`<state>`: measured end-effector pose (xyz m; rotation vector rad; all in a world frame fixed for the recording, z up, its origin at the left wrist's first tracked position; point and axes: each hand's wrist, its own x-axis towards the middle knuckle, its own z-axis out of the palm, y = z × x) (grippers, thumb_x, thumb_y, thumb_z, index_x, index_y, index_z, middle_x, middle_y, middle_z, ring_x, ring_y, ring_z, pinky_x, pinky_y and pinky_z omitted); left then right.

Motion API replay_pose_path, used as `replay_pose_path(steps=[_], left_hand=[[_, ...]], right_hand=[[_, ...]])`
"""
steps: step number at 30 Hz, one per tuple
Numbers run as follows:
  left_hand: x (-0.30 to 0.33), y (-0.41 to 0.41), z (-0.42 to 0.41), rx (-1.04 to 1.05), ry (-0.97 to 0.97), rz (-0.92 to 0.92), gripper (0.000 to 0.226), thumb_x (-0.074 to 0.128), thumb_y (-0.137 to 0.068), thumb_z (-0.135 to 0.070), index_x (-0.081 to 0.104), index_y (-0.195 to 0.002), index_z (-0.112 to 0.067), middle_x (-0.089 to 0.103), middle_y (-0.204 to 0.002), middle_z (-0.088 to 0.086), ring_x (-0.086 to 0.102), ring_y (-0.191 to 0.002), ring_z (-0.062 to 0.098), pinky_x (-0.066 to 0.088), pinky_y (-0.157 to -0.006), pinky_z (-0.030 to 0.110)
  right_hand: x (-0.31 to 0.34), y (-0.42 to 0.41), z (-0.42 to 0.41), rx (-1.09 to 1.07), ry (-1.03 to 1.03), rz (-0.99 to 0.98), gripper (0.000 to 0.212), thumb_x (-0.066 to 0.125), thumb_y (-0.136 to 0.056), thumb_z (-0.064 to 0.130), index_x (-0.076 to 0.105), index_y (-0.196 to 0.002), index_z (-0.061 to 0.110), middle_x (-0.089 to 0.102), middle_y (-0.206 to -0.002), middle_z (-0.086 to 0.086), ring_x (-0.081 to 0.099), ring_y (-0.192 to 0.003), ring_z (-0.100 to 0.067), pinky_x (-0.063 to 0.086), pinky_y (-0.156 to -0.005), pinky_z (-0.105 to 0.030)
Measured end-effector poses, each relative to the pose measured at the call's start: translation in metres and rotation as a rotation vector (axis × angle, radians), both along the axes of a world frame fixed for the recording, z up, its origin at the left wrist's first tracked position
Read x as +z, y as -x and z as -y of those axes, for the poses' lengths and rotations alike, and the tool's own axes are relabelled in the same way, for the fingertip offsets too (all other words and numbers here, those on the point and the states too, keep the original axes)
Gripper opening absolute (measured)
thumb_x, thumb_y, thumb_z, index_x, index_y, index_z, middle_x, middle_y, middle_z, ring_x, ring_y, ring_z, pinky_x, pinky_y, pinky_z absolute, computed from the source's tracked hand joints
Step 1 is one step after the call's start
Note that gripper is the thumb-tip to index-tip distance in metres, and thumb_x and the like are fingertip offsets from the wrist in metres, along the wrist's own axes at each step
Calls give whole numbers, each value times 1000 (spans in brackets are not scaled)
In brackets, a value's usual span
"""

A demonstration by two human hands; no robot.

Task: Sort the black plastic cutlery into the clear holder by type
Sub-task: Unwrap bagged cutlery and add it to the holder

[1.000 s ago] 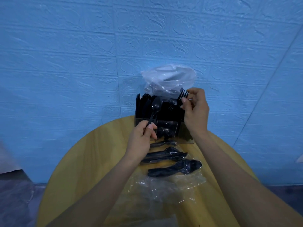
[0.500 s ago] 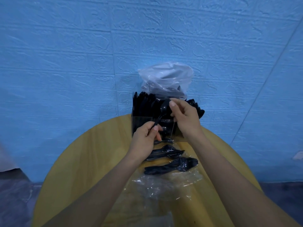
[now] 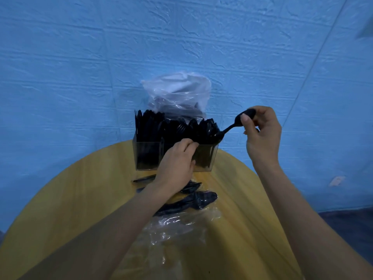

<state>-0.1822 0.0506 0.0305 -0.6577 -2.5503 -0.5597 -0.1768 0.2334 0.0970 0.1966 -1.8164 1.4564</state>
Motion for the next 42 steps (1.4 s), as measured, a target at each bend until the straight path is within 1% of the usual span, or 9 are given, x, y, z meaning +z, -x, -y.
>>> replay_pose_path(steps=[3, 8, 13, 16, 21, 27, 33, 37, 42], left_hand=[[-4, 10, -3, 35, 155, -36, 54, 53, -91, -15, 36, -143, -15, 38, -140, 1, 35, -130, 18, 22, -113, 30], [-8, 15, 1, 65, 258, -78, 54, 53, -89, -12, 39, -141, -16, 42, -138, 1, 39, -128, 20, 20, -114, 33], [-7, 15, 2, 47, 249, -87, 53, 49, -90, -12, 38, -141, -16, 42, -140, 2, 38, -129, 19, 20, -114, 34], [-8, 14, 3, 38, 244, -74, 54, 48, -91, -13, 34, -144, -17, 39, -142, 1, 35, -131, 18, 19, -114, 33], [-9, 14, 6, 18, 246, -58, 58, 48, -92, -15, 29, -147, -18, 33, -146, 0, 31, -134, 17, 15, -115, 31], [-16, 0, 16, -13, 141, 9, 54, 49, -94, -22, 31, -145, -22, 33, -147, -7, 30, -135, 11, 11, -115, 28], [-27, -25, 33, -24, 99, 79, 39, 49, -95, -24, 47, -134, -23, 46, -130, -8, 42, -120, 10, 25, -105, 26], [-30, -40, 44, 10, 92, 133, 35, 48, -95, -25, 52, -130, -23, 49, -126, -8, 44, -116, 11, 30, -101, 27], [-32, -62, 58, 22, 103, 181, 31, 50, -95, -27, 57, -124, -21, 53, -122, -7, 47, -114, 12, 34, -96, 28]], right_hand=[[-9, 9, 8, -15, -36, 9, 14, 61, -90, 10, 52, -93, 21, 59, -85, 9, 58, -80, -11, 47, -69, -34], [-28, 23, 22, 11, -112, 7, 15, 60, -90, 10, 50, -97, 18, 56, -82, 16, 52, -72, 4, 41, -66, -18], [-45, 35, 27, 1, -215, 62, 22, 63, -88, 10, 49, -104, 15, 57, -77, 6, 53, -68, -10, 39, -63, -16], [-55, 39, 30, -87, -401, 29, 16, 67, -85, 9, 58, -98, 5, 54, -92, -2, 49, -70, -12, 36, -65, -8], [-62, 44, 34, -188, -583, 48, 16, 64, -85, 1, 69, -100, -1, 50, -114, -13, 53, -83, -21, 47, -74, -31], [-78, 16, 35, -138, -590, 36, 22, 64, -86, 5, 68, -107, 1, 53, -103, -7, 51, -86, -14, 39, -79, -17], [-104, -20, 47, 259, -743, 301, 15, 73, -81, 17, 74, -93, 9, 53, -88, 6, 53, -91, -20, 39, -78, -26], [-105, -34, 54, 389, -942, 400, 31, 74, -79, 33, 72, -104, 16, 60, -106, 0, 48, -104, -21, 38, -92, -33], [-103, -44, 57, 290, -1162, 509, 38, 64, -85, 41, 62, -120, 26, 49, -125, 7, 38, -118, -16, 25, -95, -32]])
